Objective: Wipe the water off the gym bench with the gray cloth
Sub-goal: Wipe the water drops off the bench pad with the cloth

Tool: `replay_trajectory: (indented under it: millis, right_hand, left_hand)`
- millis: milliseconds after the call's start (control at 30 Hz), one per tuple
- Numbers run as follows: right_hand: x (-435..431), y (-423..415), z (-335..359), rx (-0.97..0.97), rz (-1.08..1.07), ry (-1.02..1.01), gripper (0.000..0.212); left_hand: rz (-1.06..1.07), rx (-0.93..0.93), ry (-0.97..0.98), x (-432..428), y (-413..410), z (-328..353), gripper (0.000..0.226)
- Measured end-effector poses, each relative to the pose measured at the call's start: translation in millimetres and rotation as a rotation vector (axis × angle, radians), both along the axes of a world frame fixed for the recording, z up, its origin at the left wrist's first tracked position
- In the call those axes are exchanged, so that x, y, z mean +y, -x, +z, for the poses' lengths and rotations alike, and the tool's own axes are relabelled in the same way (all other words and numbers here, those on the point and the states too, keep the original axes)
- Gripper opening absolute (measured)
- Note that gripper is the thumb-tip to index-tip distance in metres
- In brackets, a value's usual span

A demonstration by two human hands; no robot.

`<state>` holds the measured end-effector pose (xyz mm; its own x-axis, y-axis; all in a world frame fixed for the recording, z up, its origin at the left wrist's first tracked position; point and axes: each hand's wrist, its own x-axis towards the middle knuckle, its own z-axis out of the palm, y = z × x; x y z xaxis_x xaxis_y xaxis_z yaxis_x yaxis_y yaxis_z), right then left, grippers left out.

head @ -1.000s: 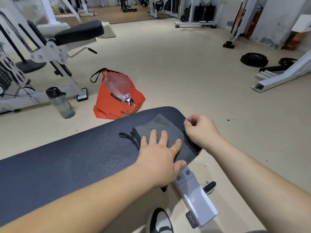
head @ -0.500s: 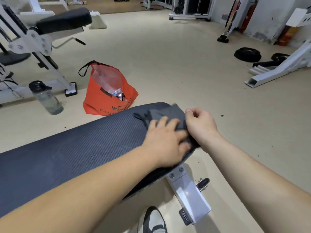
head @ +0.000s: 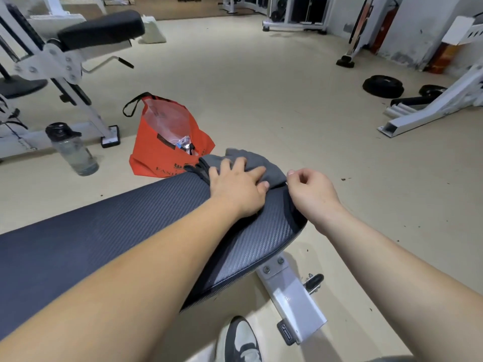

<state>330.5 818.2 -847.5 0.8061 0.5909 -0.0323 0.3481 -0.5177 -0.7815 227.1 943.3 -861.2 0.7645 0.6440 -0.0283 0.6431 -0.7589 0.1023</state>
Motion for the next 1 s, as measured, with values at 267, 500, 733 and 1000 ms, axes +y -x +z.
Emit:
replay_trajectory:
  millis: [267,500,733,1000]
  right_hand:
    - [1.7,15.4,4.2,-0.138,0.090,0.142,0.024]
    - [31.3,73.4,22.0,-0.272,0.409,0.136,0.023]
    - [63.5,100.3,28.2,-0.284,0.476,0.101,0.019]
    - [69.1,151.5,26.7,-0.291,1.051,0.200,0.051]
  left_hand:
    - [-0.422,-0.068,-0.068,-72.5,121.1,-0.2,0.047]
    - [-0.002,0.086,-0.001,36.1,173.5,12.5,0.053]
    - [0.089,0.033,-0.049,4.4,170.8,7.1,0.054]
    - [0.008,-0.498,0.385,33.4,245.7,29.8,0.017]
